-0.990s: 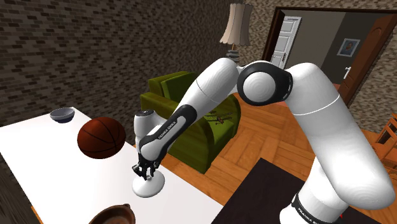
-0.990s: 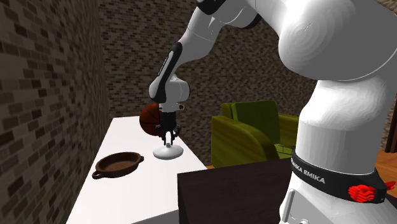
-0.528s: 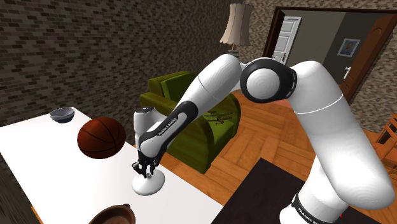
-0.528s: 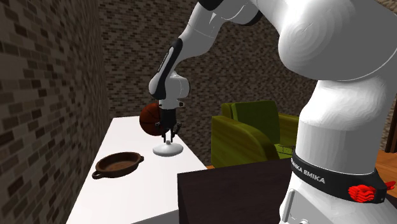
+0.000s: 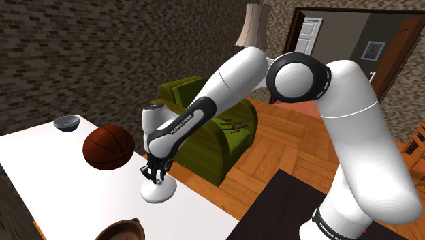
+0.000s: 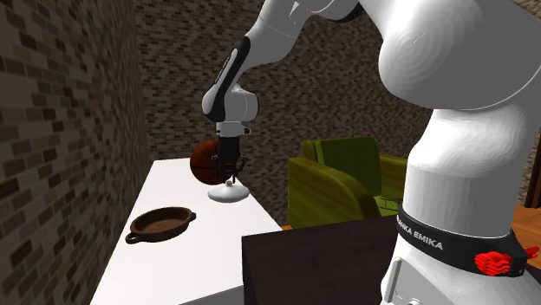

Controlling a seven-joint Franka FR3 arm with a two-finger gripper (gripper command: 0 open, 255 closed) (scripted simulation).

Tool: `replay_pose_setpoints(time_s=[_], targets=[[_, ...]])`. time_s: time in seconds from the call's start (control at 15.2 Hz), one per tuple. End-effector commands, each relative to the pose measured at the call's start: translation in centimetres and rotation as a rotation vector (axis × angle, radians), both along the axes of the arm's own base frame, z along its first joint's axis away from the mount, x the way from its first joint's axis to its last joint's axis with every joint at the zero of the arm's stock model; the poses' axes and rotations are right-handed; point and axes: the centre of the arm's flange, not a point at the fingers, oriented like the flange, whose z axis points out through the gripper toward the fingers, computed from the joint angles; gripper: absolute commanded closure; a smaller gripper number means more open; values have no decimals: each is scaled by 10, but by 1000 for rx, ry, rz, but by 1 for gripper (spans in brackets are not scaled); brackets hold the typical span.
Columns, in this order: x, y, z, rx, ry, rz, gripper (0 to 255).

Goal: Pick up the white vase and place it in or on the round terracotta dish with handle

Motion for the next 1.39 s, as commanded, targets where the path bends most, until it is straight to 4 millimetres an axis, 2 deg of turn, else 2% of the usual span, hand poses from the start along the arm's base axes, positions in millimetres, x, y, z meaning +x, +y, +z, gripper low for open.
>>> replay_pose_setpoints(time_s=[0.0, 0.66, 1.32], targets=[[0, 1, 12, 0, 0, 0, 255], [0, 1, 64, 0, 0, 0, 255], [-46, 122, 90, 0, 0, 0, 255]])
